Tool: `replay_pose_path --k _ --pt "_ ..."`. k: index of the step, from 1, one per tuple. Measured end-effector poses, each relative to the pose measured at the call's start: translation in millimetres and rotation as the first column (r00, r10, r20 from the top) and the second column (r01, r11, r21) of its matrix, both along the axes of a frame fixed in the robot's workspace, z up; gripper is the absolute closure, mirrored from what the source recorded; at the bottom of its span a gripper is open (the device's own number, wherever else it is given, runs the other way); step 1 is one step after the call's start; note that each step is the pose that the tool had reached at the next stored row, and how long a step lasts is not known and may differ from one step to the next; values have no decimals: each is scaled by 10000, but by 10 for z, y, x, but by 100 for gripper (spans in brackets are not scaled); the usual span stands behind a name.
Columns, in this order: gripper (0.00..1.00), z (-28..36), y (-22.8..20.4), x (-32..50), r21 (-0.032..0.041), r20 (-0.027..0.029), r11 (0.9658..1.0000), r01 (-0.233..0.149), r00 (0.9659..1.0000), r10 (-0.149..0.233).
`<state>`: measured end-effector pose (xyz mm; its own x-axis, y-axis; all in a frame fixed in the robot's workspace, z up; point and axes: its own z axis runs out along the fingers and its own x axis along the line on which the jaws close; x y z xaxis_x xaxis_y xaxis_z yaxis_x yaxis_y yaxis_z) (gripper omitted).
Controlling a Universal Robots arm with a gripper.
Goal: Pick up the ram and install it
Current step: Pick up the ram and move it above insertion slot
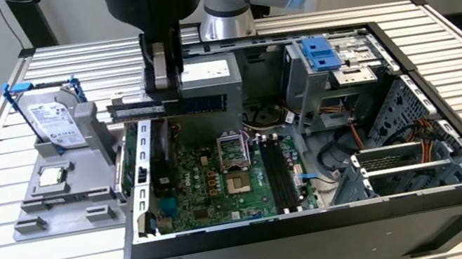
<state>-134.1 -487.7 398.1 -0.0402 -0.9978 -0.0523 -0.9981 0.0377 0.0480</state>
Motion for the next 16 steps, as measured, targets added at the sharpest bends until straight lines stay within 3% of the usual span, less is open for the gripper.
replay_pose_path --k 5,12,16 --pt "100 0 0 63 -1 -19 10000 0 10000 0" --pt "100 0 0 66 -1 -20 10000 0 10000 0" --pt "100 0 0 106 -1 -23 10000 0 10000 0"
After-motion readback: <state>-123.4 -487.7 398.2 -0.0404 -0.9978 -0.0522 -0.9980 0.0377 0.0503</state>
